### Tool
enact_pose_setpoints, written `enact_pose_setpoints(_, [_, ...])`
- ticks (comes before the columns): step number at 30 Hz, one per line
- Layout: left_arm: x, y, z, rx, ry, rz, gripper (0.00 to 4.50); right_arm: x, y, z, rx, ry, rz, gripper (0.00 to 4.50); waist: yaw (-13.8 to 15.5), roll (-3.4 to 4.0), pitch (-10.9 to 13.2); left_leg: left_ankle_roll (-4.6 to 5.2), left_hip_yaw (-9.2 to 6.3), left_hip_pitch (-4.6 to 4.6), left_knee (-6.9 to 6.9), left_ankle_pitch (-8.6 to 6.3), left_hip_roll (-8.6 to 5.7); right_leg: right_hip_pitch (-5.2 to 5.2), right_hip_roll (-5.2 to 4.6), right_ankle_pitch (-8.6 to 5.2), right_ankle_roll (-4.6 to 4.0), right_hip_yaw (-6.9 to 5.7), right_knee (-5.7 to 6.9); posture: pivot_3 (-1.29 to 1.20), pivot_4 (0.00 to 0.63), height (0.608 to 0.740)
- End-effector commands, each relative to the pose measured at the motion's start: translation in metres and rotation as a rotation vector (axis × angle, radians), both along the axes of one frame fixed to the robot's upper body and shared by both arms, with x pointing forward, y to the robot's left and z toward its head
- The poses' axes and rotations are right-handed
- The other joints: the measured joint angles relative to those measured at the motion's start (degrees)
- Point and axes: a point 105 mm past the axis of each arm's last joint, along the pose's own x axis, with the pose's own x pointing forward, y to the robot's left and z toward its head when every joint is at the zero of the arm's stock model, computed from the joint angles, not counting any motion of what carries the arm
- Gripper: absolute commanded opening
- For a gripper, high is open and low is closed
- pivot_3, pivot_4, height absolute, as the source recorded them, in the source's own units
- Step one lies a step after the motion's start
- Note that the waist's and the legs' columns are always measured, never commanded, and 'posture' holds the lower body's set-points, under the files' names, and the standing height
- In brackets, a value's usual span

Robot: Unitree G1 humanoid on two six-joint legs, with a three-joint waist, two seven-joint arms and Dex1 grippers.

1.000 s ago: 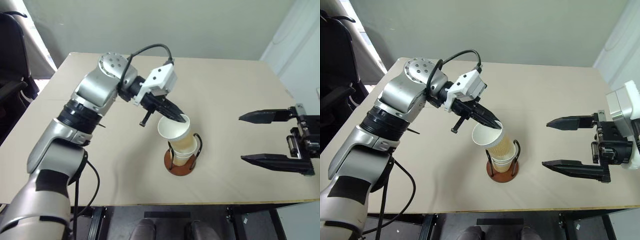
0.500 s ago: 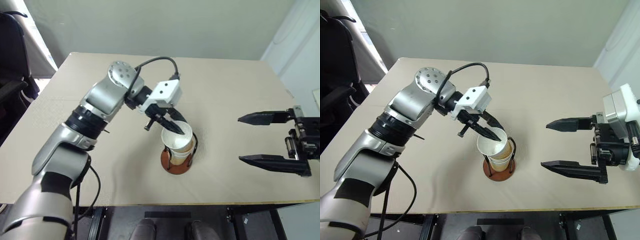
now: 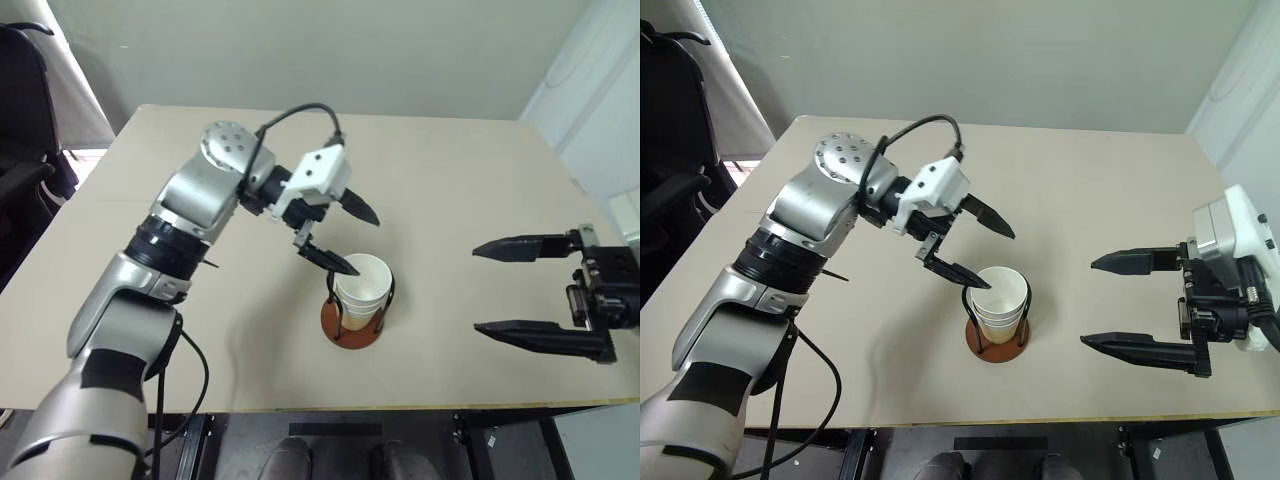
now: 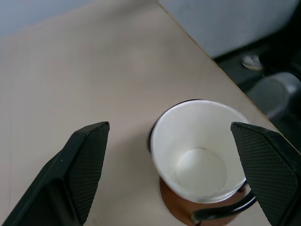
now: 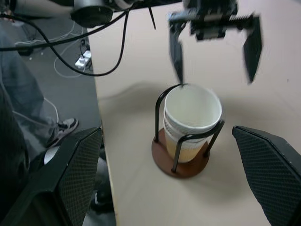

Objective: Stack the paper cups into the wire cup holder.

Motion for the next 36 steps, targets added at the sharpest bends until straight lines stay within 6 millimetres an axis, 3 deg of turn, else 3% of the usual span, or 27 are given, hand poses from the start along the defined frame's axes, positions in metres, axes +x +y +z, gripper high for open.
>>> enact_pose_setpoints(1, [0.003,0.037,0.034,-0.160,0.002,0.128,4.49,0.002,-0.015,0.010,-0.013,-0.038,-0.062,4.50,-0.1,0.00,0.0,0.00,0.00,0.00,-0.02,0.00,0.00,0.00,0.00,0.00,0.00,0.00,-0.01,0.00,0.150,0.740])
enact_pose_setpoints(6, [-0.002,0.089,0.031,-0.164,0.063,0.291,4.49,0.008,-0.036,0.012,0.020,-0.032,-0.115,4.50,-0.4,0.05,0.0,0.00,0.00,0.04,-0.09,0.00,0.00,-0.04,-0.01,0.00,-0.01,0.04,-0.04,0.00,0.150,0.740])
enact_pose_setpoints(12, [-0.011,0.145,0.015,-0.171,0.162,0.531,4.49,0.019,-0.073,0.000,0.048,-0.002,-0.231,4.50,-0.3,0.02,0.0,0.02,-0.08,0.05,-0.07,0.00,-0.01,-0.04,-0.03,-0.01,-0.04,0.03,0.00,0.00,0.150,0.740])
enact_pose_setpoints(18, [-0.022,0.184,0.001,-0.250,0.256,0.696,4.49,0.023,-0.095,-0.007,0.058,0.025,-0.279,4.50,-0.3,0.03,0.0,0.02,-0.04,0.11,-0.12,0.00,0.00,-0.07,-0.03,-0.07,-0.15,0.04,0.10,0.00,0.150,0.740])
enact_pose_setpoints(22, [-0.024,0.193,-0.001,-0.267,0.262,0.738,4.49,0.025,-0.103,-0.008,0.053,0.026,-0.284,4.50,-0.3,0.03,0.0,0.02,-0.03,0.27,-0.13,0.00,-0.01,0.05,-0.02,-0.10,-0.24,0.03,0.12,0.00,0.150,0.740])
enact_pose_setpoints(36, [-0.038,0.186,-0.006,-0.293,0.260,0.746,4.49,0.041,-0.106,-0.006,0.047,0.038,-0.251,4.50,-0.8,0.03,0.0,0.02,0.06,0.41,-0.26,-0.01,-0.01,0.07,-0.02,-0.14,-0.36,0.03,0.17,0.00,0.150,0.740])
